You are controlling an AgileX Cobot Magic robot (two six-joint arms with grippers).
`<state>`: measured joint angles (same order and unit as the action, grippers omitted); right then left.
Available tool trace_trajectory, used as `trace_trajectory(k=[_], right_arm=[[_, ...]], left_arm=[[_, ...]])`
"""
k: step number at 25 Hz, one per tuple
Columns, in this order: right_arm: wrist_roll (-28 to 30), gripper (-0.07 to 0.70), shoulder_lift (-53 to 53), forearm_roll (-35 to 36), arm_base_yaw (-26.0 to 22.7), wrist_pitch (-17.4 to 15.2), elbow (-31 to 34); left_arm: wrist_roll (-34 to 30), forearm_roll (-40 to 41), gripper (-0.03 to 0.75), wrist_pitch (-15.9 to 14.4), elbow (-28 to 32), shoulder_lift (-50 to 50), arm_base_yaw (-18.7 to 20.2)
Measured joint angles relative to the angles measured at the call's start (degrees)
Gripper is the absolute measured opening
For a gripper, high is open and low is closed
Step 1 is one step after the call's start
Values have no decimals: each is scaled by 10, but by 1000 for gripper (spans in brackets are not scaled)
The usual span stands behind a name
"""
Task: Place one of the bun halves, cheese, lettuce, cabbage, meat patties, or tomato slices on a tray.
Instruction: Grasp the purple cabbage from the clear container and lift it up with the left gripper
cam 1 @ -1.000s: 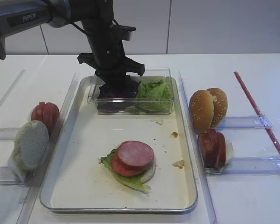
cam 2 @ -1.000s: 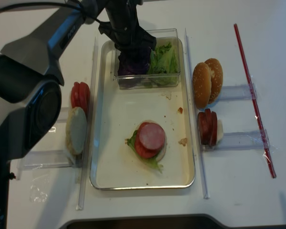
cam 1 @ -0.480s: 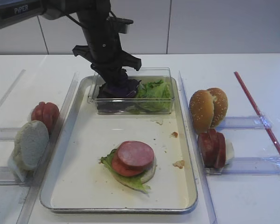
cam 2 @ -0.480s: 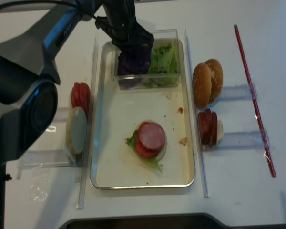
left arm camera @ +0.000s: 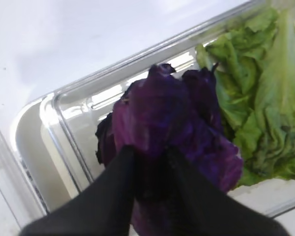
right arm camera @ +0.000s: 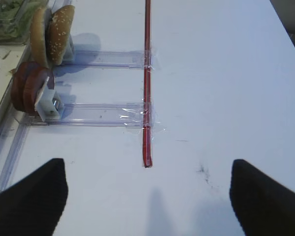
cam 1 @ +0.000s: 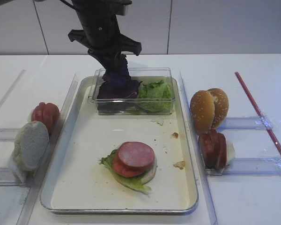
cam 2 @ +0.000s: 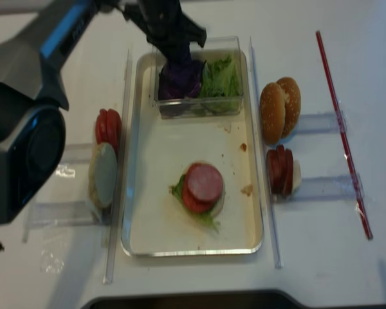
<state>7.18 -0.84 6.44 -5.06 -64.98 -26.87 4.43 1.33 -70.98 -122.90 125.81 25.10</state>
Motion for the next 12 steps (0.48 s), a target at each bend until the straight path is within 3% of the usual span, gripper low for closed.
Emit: trace_trajectory(k=[12], right_arm=[[-1, 689, 0, 0, 0, 1, 0]], left_arm=[[-1, -1, 162, -2, 1, -37, 0]])
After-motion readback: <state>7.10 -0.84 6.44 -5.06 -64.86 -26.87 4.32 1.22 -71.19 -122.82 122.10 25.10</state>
